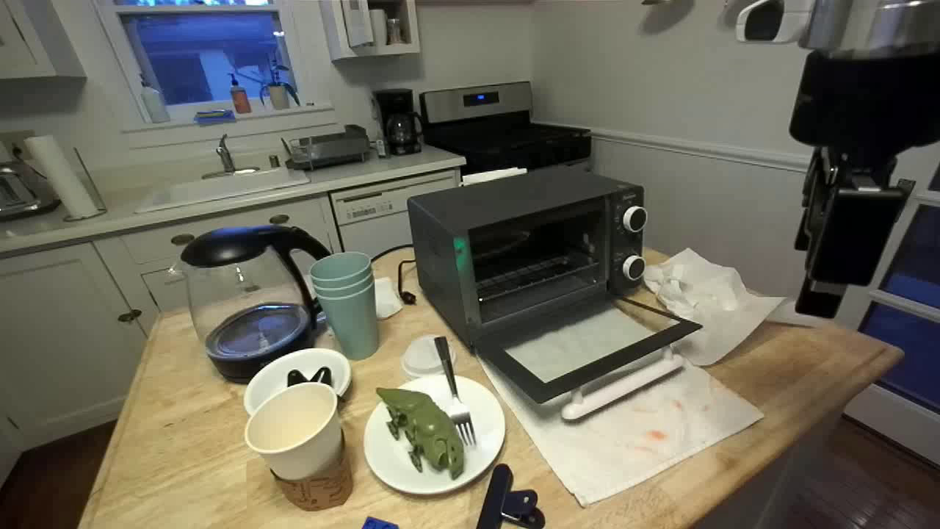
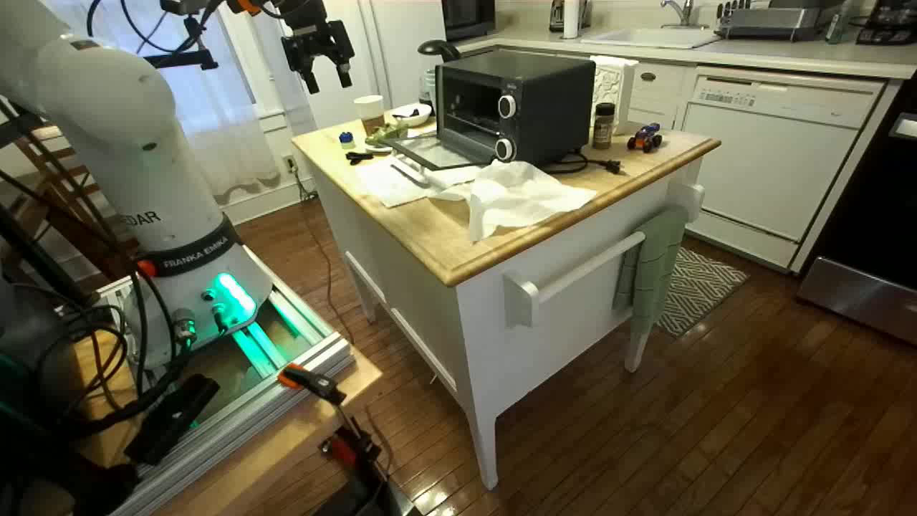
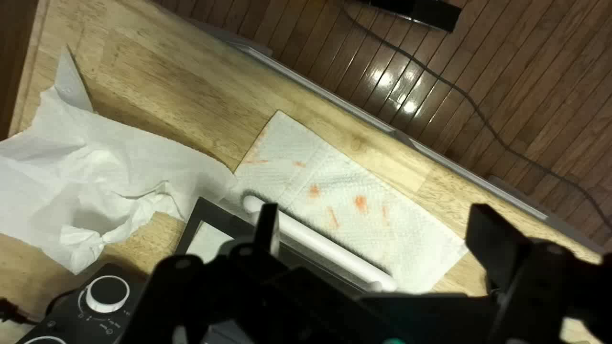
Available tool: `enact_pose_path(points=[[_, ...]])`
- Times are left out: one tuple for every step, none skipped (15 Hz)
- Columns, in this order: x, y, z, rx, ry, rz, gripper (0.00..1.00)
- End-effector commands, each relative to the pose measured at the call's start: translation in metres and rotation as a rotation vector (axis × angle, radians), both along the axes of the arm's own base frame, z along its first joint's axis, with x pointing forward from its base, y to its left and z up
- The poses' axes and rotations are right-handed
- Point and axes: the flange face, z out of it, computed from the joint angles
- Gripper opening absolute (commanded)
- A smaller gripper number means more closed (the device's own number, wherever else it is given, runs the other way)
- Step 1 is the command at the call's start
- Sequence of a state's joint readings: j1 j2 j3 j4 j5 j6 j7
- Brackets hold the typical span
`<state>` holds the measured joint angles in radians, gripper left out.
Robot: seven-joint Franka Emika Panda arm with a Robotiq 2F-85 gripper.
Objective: Close the oven door
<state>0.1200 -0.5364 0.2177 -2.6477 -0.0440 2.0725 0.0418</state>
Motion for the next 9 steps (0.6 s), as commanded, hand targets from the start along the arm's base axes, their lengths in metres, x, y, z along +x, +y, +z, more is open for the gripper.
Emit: enact_pose_path(points=[[0.0,0.0,0.0,0.0,0.001,0.0,1.0],[0.0,0.0,0.0,0.0,0.001,0.0,1.0],[0.0,0.0,0.0,0.0,0.001,0.0,1.0],[0.0,0.0,0.0,0.0,0.001,0.0,1.0],[0.0,0.0,0.0,0.0,0.001,0.0,1.0],[0.0,0.0,0.0,0.0,0.001,0.0,1.0],[0.0,0.0,0.0,0.0,0.001,0.0,1.0],[0.007,-0.008,0.001,0.046,-0.004,-0.018,1.0],[0.006,-0.016,0.0,0.115,0.032,-0.007,1.0]])
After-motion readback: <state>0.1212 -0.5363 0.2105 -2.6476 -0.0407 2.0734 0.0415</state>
